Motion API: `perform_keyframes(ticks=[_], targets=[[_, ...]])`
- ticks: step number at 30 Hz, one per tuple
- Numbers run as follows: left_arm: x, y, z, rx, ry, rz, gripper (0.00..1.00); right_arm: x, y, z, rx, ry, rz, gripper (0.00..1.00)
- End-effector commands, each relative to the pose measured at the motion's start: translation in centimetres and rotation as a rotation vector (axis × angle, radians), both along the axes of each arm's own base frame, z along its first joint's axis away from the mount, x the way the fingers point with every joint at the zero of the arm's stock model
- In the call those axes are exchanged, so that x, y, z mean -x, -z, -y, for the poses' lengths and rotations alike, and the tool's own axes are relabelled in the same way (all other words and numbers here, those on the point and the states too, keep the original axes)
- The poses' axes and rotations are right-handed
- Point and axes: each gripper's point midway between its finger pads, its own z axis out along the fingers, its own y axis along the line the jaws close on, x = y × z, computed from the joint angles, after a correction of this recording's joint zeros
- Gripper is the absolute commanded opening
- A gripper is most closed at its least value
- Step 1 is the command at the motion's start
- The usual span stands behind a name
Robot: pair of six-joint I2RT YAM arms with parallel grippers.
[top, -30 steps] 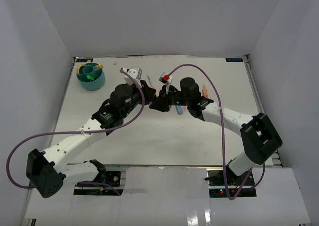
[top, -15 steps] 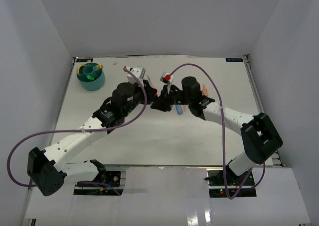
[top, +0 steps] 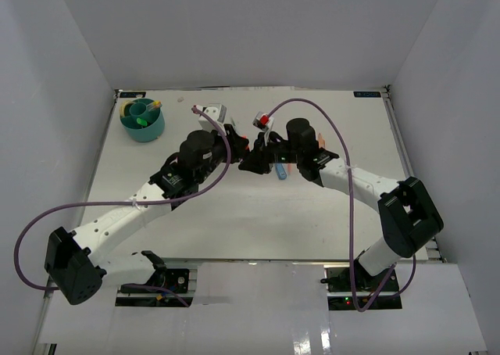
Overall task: Sort the stationery into containers
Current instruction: Close the pen cap on the pen.
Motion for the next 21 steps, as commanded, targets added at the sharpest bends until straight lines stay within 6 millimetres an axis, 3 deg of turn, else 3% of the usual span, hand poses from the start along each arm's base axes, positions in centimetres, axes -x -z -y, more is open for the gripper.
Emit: perform_keyframes(ticks=[1,8,16,21], targets=[[5.7,10.0,0.9,-0.196,0.167,-0.292,0.06,-1.7,-15.6,-0.5,-0.300,0.018,0.415,0.08],[5.6,10.8,-0.3,-0.297,0.167,-0.272,0.00,-2.1,-16.9,0.5,-0.311,0.028,0.444,0.08],[6.9,12.4,0.4,-0.300,0.230,-0.335,0.00,-2.4,-17.9,0.8,-0.323,0.028,0.467,0.08],[7.7,13.7,0.6,-0.301,0.253,-0.391,0.00,-2.6,-20.6,1.2,-0.356,0.036,0.519,0.08]])
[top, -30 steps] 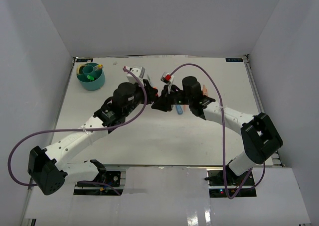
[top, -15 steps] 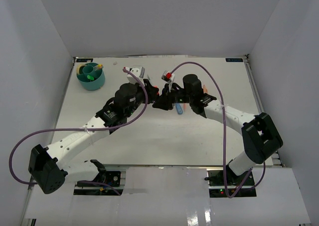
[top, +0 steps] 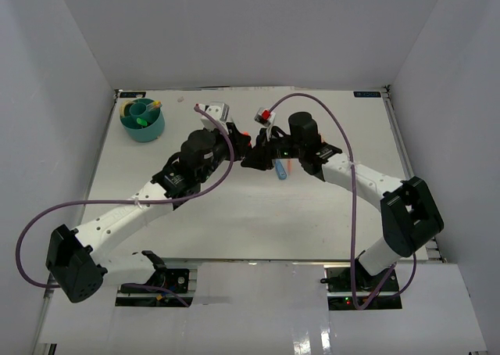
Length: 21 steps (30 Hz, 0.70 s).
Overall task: Sort the stationery into containers
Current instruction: Close the pen cap on the pen.
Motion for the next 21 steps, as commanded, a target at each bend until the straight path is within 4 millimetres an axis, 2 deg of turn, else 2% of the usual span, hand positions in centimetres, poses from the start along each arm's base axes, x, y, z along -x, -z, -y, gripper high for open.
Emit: perform_keyframes(ticks=[1,6,11,18,21], targets=[[8.2,14.1,0.0,-0.293,0.236,-0.442,0.00,-2.2,-20.0,0.5,-0.379,0.055,0.542,0.08],[8.6,15.0,0.0,-0.302,0.231,-0.483,0.00,-2.5,-21.8,0.8,-0.398,0.066,0.580,0.08],[9.3,16.6,-0.7,-0.347,0.230,-0.534,0.00,-2.8,-22.6,0.9,-0.405,0.067,0.597,0.08],[10.3,17.7,-2.0,-0.414,0.240,-0.572,0.00,-3.3,-23.8,1.5,-0.415,0.069,0.628,0.08],[11.0,18.1,-1.7,-0.420,0.279,-0.599,0.00,-3.3,-24.3,1.6,-0.419,0.064,0.638,0.08]])
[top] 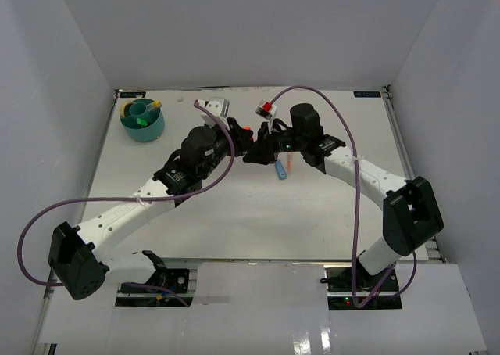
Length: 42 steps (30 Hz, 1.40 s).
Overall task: Sort the stationery into containers
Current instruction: Close the pen cap on the pen.
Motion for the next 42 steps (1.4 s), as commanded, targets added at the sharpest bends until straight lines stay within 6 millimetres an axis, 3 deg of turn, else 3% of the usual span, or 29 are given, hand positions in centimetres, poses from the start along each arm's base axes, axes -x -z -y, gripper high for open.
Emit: perform_keyframes(ticks=[1,13,17,23,27,35,42], targets=[[12.2,19.1,-2.0,-0.449,0.320,-0.627,0.00,-2.6,-22.7,1.1,-0.435,0.070,0.676,0.08],[14.4,21.0,-2.8,-0.488,0.377,-0.737,0.00,-3.3,-24.7,1.6,-0.443,0.069,0.744,0.08],[13.7,20.5,-3.2,-0.489,0.326,-0.716,0.00,-3.4,-24.8,1.7,-0.423,0.063,0.763,0.08],[10.0,14.6,-3.2,-0.393,0.164,-0.528,0.00,-2.7,-22.4,1.6,-0.405,0.039,0.717,0.08],[8.8,11.7,-2.6,-0.333,0.129,-0.471,0.01,-2.4,-20.2,1.7,-0.388,0.026,0.664,0.08],[8.0,6.9,-1.4,-0.210,0.137,-0.372,0.23,-2.5,-15.7,1.5,-0.328,0.018,0.570,0.08],[7.6,4.8,-1.1,-0.156,0.136,-0.326,0.41,-2.8,-12.5,1.1,-0.292,0.002,0.500,0.08]])
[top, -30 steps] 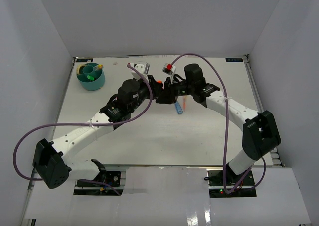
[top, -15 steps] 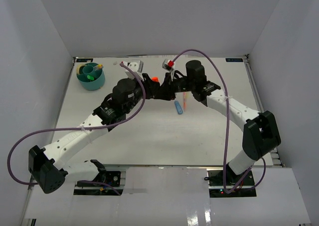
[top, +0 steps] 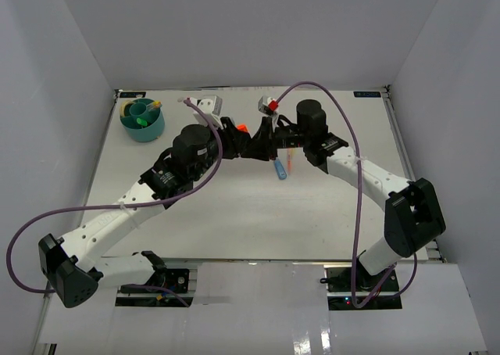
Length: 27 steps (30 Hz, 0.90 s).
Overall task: Sort the stationery into containers
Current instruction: Close the pen cap on the pen, then place the pen in the storage box.
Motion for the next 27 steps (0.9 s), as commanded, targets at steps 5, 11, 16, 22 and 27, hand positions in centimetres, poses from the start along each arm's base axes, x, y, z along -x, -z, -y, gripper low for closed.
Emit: perform_keyframes(ticks=[5,11,16,22,27], targets=[[4.8,8.0,0.1,-0.186,0.134,-0.251,0.54,-3.7,-7.6,1.2,-0.184,0.135,0.282,0.08],[4.7,7.2,-0.2,-0.173,0.120,-0.227,0.75,-3.6,-6.3,1.1,-0.165,0.127,0.256,0.08],[4.8,6.5,-1.2,-0.162,0.115,-0.185,0.84,-3.5,-5.4,1.0,-0.154,0.115,0.239,0.08],[4.6,4.7,-2.9,-0.104,0.136,-0.069,0.84,-2.7,-4.9,1.1,-0.140,0.089,0.173,0.08],[3.9,2.3,-4.3,-0.015,0.228,0.039,0.80,-1.5,-3.8,1.5,-0.104,0.054,0.113,0.08]])
